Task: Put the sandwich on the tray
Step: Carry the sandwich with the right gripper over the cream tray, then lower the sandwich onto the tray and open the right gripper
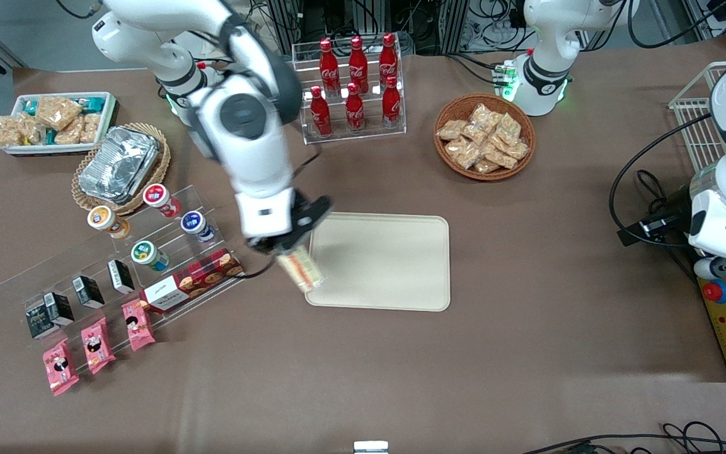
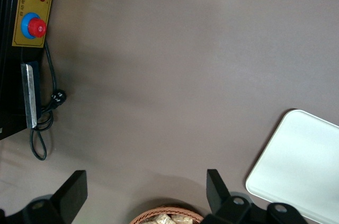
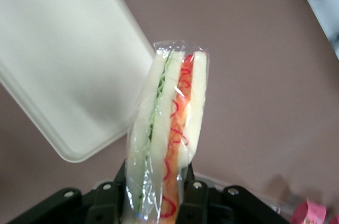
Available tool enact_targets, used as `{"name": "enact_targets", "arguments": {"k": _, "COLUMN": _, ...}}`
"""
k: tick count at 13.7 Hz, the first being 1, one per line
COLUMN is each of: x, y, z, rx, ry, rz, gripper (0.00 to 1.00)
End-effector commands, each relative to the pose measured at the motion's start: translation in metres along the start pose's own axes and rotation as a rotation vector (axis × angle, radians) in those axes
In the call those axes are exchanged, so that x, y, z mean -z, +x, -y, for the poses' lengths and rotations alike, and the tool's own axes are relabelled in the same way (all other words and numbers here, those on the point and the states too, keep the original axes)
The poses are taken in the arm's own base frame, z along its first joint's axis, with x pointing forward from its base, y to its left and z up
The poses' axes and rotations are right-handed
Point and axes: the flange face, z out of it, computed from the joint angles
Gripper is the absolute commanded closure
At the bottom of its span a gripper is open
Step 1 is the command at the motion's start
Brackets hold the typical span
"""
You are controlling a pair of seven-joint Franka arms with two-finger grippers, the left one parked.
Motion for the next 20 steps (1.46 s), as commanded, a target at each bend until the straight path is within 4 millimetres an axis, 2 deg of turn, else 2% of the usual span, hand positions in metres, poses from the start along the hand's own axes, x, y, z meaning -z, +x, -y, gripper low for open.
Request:
{"name": "enact_targets", "arguments": {"k": 1, "x": -0.031, "y": 0.033, "z": 0.025, "rx": 0.104, "ry": -0.044, "rz": -0.035, "gripper": 0.55}}
{"name": "enact_targets", "arguments": {"k": 3, "x": -0.073, "y": 0.05, "z": 0.053, "rx": 0.159, "ry": -0.048, "rz": -0.043, "gripper": 0.55}}
{"name": "enact_targets", "arguments": {"k": 4, "x": -0.09, "y": 0.054, "z": 0.059, "rx": 0.198, "ry": -0.052, "rz": -0.048, "gripper": 0.55}}
{"name": "enact_targets", "arguments": {"k": 8, "x": -0.14, "y": 0.066, "z": 0.068, "rx": 0.329, "ry": -0.077, "rz": -0.099, "gripper": 0.55}}
{"name": "enact_targets", "arguments": {"k": 10, "x": -0.148, "y": 0.068, "z": 0.065, "rx": 0.353, "ry": -0.108, "rz": -0.114, "gripper": 0.55}}
{"name": "enact_targets", "arguments": {"k": 12, "x": -0.158, "y": 0.069, "z": 0.069, "rx": 0.363, "ry": -0.115, "rz": -0.118, "gripper": 0.48}}
{"name": "enact_targets", "arguments": {"k": 13, "x": -0.162, "y": 0.068, "z": 0.068, "rx": 0.357, "ry": -0.112, "rz": -0.112, "gripper": 0.05}}
{"name": "enact_targets", "arguments": {"k": 14, "x": -0.165, "y": 0.067, "z": 0.065, "rx": 0.339, "ry": -0.106, "rz": -0.112, "gripper": 0.01}}
{"name": "enact_targets", "arguments": {"k": 17, "x": -0.16, "y": 0.066, "z": 0.06, "rx": 0.257, "ry": -0.064, "rz": -0.123, "gripper": 0.01}}
{"name": "enact_targets", "arguments": {"k": 20, "x": -0.131, "y": 0.063, "z": 0.046, "rx": 0.194, "ry": -0.038, "rz": -0.134, "gripper": 0.01}}
